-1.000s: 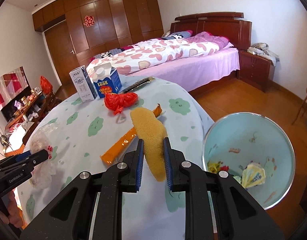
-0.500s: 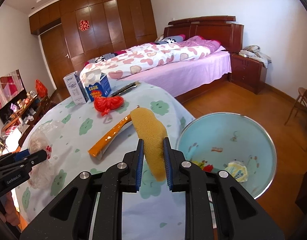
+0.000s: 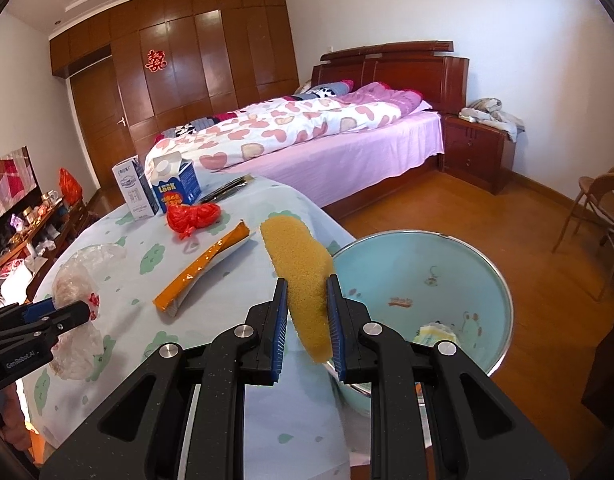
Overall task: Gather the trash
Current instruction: 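Carry the yellow sponge over the bucket with the right tool while the left tool holds the clear bag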
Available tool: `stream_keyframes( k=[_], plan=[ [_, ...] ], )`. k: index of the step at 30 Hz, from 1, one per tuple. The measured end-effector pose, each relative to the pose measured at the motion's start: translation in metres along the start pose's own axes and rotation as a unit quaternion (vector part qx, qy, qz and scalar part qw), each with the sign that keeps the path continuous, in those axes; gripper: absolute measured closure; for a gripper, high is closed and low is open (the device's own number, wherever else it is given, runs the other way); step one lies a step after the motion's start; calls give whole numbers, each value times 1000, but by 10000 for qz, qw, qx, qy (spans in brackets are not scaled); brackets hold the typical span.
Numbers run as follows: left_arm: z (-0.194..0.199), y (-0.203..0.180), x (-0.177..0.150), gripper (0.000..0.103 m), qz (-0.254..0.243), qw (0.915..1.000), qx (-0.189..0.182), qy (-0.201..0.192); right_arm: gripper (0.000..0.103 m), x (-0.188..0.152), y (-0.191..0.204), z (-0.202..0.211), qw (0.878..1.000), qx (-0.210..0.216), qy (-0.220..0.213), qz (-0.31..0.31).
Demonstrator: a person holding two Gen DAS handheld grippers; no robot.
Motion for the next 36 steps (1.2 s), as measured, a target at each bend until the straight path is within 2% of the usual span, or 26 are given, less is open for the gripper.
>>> stream_keyframes(
  k=[13,27,36],
  plan=[
    [3,-29,17,61,-213,9995,-190,-166,83,4,-27,5,9995,-186,-106,-244],
    [-8,-70,32,61,-521,9981,-296,-150,83,7,-66,7,9972,-448,-182,-575],
    [-12,-87,37,61,-589,9969,-511,-141,83,6,-81,7,9958,-598,-197,-672]
  ],
)
Point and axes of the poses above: each gripper's, at about its wrist camera, not at the fingertips, and z roughly against the way its jaws point, y to its left, x to its top, the point moved 8 cm from there along -z, roughly the way its jaws point, and after that the axes turned 5 degrees about y, right-handed, at the moved point
